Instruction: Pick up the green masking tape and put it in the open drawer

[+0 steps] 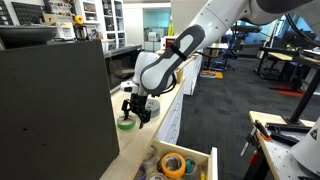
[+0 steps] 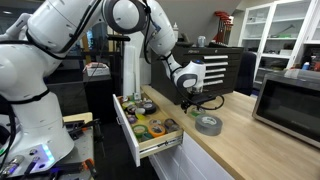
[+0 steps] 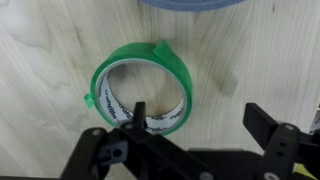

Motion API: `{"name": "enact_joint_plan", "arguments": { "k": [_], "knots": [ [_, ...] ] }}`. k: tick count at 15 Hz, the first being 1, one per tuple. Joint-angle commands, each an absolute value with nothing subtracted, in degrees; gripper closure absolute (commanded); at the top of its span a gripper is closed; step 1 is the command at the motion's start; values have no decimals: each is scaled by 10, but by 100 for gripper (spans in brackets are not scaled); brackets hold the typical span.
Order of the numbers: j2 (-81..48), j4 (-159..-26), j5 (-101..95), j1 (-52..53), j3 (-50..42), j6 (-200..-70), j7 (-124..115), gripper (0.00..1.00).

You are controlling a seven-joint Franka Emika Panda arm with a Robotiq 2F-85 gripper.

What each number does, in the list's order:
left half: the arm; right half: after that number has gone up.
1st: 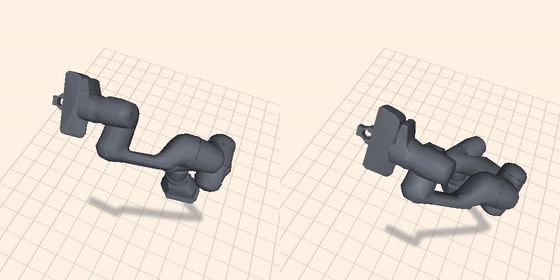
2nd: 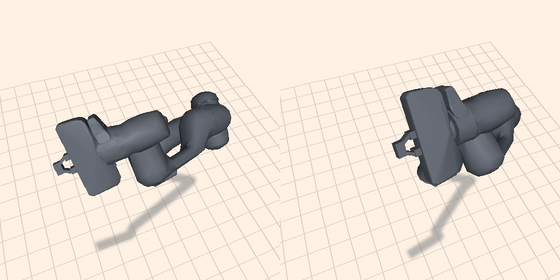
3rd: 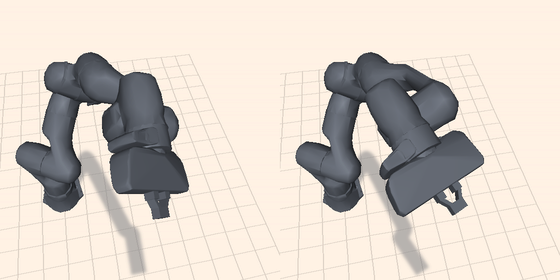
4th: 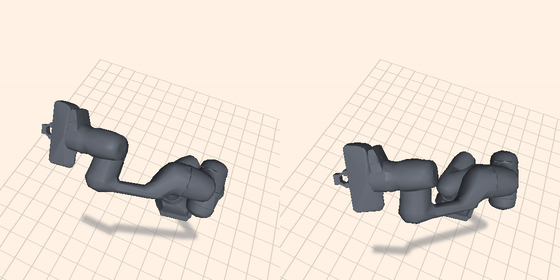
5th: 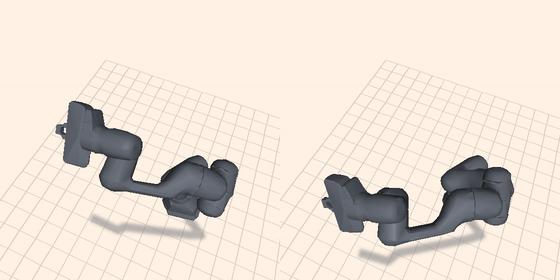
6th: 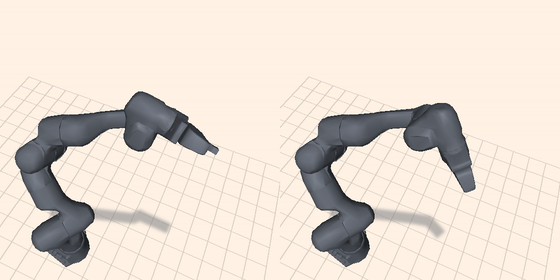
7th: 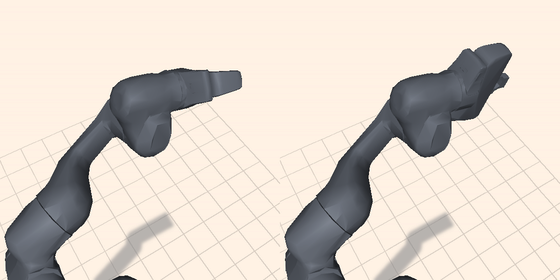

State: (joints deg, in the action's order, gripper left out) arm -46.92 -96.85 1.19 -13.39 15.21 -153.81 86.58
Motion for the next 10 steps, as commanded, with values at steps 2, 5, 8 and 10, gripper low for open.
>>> {"name": "enact_joint_plan", "arguments": {
  "k": [2, 5, 8, 10],
  "knots": [
    [-484, -936, 7, -129, 143, -1486, 876, 0],
    [-489, -930, 8, -124, 133, -1466, 872, 0],
    [-495, -925, 11, -122, 130, -1464, 868, 27],
    [-497, -922, 14, -124, 132, -1464, 867, 39]
  ]
}}
